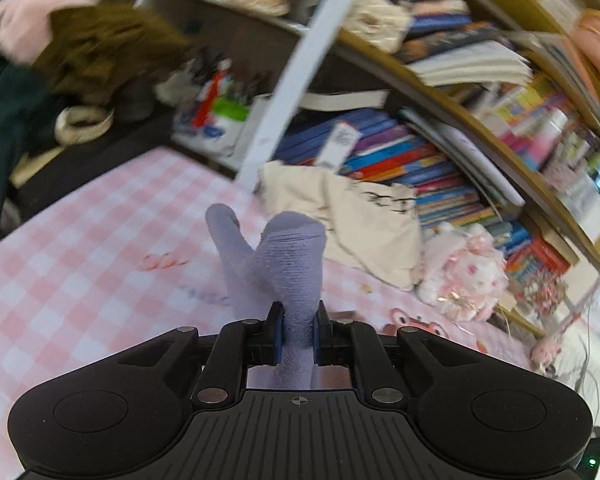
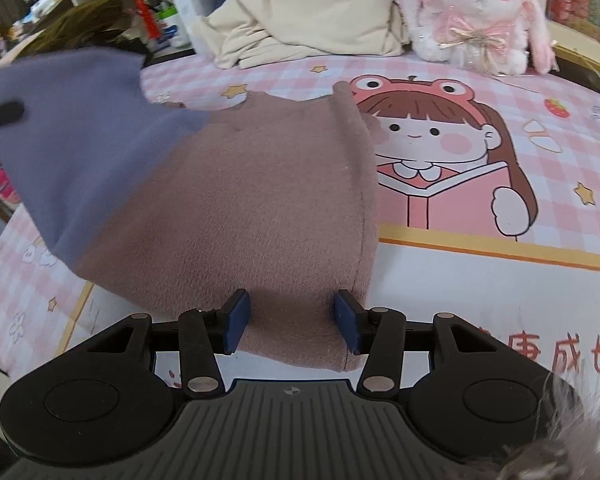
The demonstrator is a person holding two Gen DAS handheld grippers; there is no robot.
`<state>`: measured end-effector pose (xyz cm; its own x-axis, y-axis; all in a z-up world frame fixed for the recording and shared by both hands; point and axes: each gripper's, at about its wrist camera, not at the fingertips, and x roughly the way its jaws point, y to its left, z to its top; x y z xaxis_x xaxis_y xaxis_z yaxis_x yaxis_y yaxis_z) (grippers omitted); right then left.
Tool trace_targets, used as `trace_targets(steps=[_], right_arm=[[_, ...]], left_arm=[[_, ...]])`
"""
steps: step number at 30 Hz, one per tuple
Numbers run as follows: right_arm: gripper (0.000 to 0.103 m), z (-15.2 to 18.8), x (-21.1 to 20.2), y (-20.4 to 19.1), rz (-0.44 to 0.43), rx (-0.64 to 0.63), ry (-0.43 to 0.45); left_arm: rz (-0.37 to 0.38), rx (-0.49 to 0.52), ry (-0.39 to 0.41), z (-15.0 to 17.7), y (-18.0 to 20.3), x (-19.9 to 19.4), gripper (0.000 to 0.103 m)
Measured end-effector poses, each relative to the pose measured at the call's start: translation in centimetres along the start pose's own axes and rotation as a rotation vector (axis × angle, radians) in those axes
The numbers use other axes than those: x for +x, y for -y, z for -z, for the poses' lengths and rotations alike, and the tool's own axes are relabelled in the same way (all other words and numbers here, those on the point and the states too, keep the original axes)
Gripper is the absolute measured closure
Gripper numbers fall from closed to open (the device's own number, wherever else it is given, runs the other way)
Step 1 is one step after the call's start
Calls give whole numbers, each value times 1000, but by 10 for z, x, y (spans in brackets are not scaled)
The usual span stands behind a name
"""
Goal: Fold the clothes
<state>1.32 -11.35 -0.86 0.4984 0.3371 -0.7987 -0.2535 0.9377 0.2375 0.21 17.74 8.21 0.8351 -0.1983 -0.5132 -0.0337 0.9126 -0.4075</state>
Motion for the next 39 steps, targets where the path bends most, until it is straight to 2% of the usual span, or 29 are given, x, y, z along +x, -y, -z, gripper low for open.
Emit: trace_targets(steps=[4, 7, 11, 14, 16, 17, 18, 20, 21, 24, 26, 29, 31, 33, 35, 36, 37, 39], right_arm=[[55, 0, -1, 9, -66, -32, 0], [55, 1, -2, 17, -117, -44, 3], [56, 2, -4, 29, -188, -39, 8], [57, 3, -8, 39, -236, -27, 3], [57, 5, -14, 47, -262, -31, 3], [57, 5, -17, 51, -267, -31, 2], [57, 6, -20, 57, -241, -25, -1], [56, 8, -25, 70, -189, -12, -8], [55, 9, -27, 77, -166, 2, -8], [55, 6, -36, 108, -129, 124, 21], [55, 2, -40, 120, -159, 177, 38], [55, -13, -40, 122, -262, 225, 49], [55, -22, -36, 118, -332, 256, 51], [55, -32, -30, 113, -392, 292, 49], [55, -39, -21, 108, -436, 333, 33], [55, -43, -16, 105, -458, 353, 24], [55, -46, -11, 103, -476, 373, 14], [55, -51, 5, 100, -483, 405, -26]], left_arm=[[22, 87, 1, 8, 47, 1, 91], [63, 154, -47, 25, 83, 10, 91], [107, 317, -204, 66, 128, 38, 86], [70, 350, -365, 94, 140, 64, 82], [61, 351, -393, 102, 141, 68, 74], [67, 346, -398, 104, 141, 69, 62], [82, 334, -404, 105, 141, 68, 46], [104, 320, -403, 108, 143, 69, 32], [106, 321, -398, 110, 145, 70, 32], [103, 316, -388, 116, 147, 69, 31], [114, 309, -381, 119, 149, 68, 31], [184, 305, -353, 114, 153, 56, 32], [216, 297, -267, 107, 150, 37, 34], [237, 219, -171, 91, 134, 19, 35], [206, 142, -107, 76, 116, 7, 38], [162, 132, -93, 71, 109, 6, 43], [114, 141, -97, 68, 104, 8, 47], [42, 185, -142, 71, 98, 21, 63]])
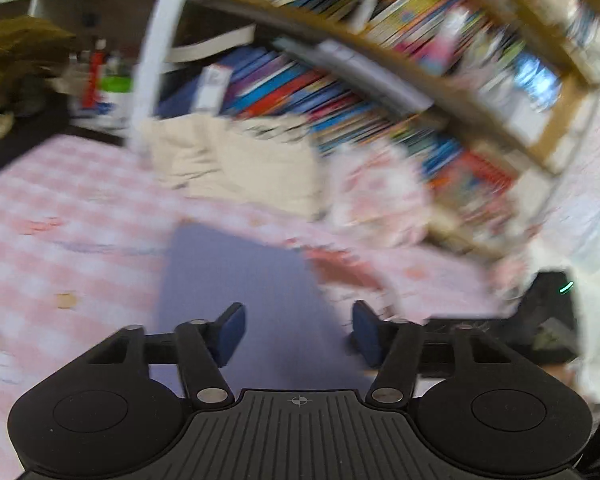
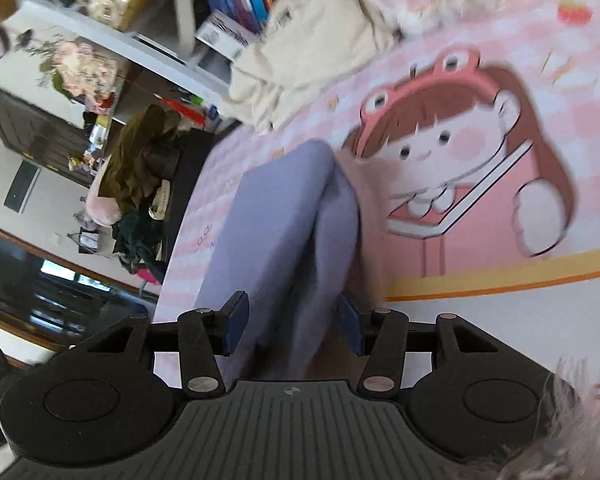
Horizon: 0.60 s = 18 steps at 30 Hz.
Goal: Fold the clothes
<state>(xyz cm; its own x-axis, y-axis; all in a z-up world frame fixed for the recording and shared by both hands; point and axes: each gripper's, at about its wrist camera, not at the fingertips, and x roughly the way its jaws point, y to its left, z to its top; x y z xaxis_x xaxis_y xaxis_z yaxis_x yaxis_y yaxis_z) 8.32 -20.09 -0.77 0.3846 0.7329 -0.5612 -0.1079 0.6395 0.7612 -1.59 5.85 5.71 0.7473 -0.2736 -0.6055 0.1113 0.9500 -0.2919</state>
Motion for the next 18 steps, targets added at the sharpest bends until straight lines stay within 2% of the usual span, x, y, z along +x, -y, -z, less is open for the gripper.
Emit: trace_targets(steps=[3, 5, 7, 11, 12, 15, 16, 18], right_arm=[[55, -9, 21, 2, 3, 43, -11], [68, -13, 27, -5, 26, -18, 0], [90, -10, 23, -22, 35, -153, 24], [92, 15, -2, -54, -9, -489, 126], [92, 20, -2, -56, 28, -522, 135], [92, 16, 20, -38, 259, -434, 73], [92, 12, 24, -27, 282, -376, 59], [91, 11, 21, -20, 254, -339, 68]], left_arm=[[-47, 91, -92, 18, 4, 27, 70], [-73, 208, -114, 35, 15, 38, 69], [-88, 276, -118, 44, 24, 39, 69], [-64, 241, -129, 40, 19, 36, 67], [-58, 233, -133, 40, 18, 36, 65], [-53, 241, -139, 41, 19, 37, 63], [-57, 259, -140, 41, 22, 38, 61], [-61, 293, -140, 43, 27, 38, 57]])
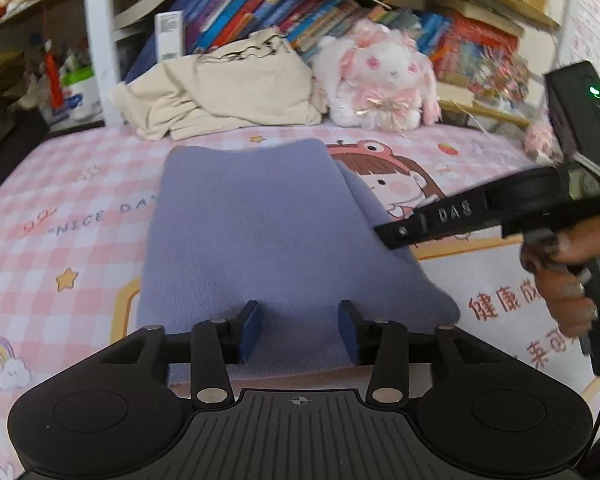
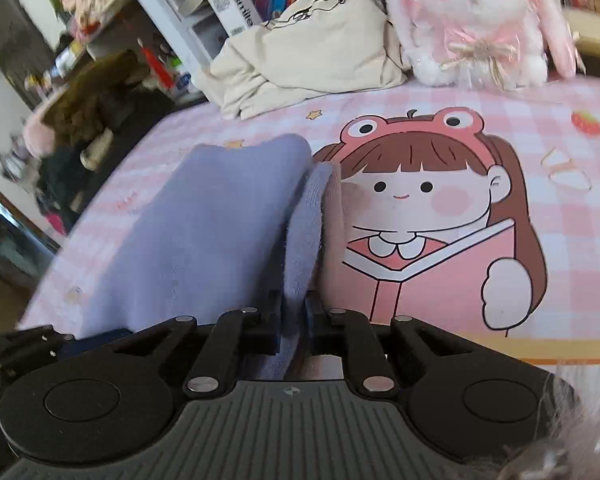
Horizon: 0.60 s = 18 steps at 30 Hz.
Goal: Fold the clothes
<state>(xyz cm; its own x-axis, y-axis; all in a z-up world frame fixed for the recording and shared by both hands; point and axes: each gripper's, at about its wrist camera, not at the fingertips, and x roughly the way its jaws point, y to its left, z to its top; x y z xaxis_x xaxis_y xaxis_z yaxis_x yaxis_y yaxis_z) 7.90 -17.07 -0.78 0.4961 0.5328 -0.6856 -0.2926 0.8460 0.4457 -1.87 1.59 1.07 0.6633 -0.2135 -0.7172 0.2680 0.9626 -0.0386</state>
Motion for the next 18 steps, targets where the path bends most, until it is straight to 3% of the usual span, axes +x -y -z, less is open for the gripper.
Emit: trace_targets(steps=[3, 4, 7, 9, 12, 18], right_arm=[[72, 3, -11, 5, -66, 56, 10], [70, 4, -14, 8, -81, 94, 12], [69, 6, -19, 12, -116, 181, 16], [68, 5, -21, 9, -118, 187, 18], [68, 4, -23, 5, -113, 179, 17], [66, 5, -21, 8, -127, 220, 16]], left_arm=[[-3, -2, 20, 0, 0, -4, 57], [-2, -20, 31, 0, -2, -6, 57], [-14, -69, 94, -3, -7, -19, 54], [-32, -88, 140, -6, -10, -27, 34], [-66, -125, 186, -8, -17, -33, 17], [-127, -193, 205, -7, -27, -36, 11]])
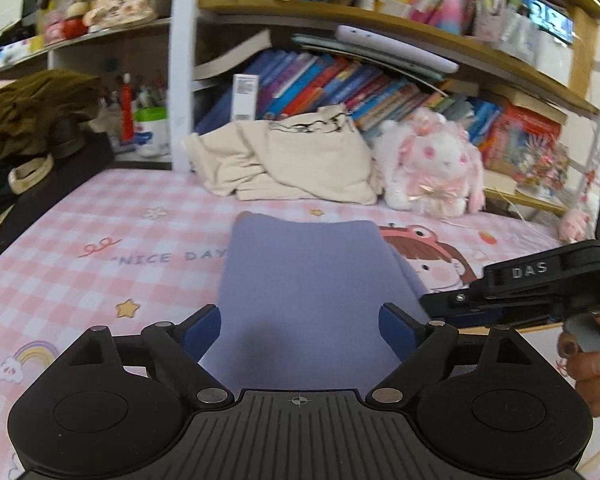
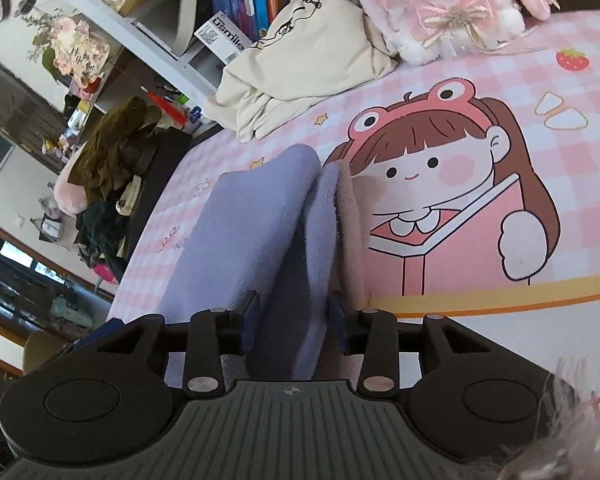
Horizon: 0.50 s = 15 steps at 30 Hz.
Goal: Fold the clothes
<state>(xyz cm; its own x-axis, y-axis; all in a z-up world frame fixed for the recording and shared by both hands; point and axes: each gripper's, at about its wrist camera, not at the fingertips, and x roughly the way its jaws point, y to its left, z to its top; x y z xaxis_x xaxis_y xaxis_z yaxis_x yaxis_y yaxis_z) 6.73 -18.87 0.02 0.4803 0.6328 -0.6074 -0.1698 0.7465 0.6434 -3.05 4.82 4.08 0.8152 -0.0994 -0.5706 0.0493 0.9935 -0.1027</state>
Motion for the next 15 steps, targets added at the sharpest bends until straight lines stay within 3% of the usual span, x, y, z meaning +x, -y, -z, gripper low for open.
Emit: trace_targets(steps=[4, 9, 15], right_arm=[[58, 1, -5, 4, -10, 41, 21], [56, 1, -7, 1, -12, 37, 32], [52, 5, 8, -3, -4, 44, -36]], left_arm=[[-46, -25, 6, 4, -1, -4, 4], [-91, 12, -13, 6, 4, -5, 2], [-76, 10, -55, 5, 0, -2, 1]])
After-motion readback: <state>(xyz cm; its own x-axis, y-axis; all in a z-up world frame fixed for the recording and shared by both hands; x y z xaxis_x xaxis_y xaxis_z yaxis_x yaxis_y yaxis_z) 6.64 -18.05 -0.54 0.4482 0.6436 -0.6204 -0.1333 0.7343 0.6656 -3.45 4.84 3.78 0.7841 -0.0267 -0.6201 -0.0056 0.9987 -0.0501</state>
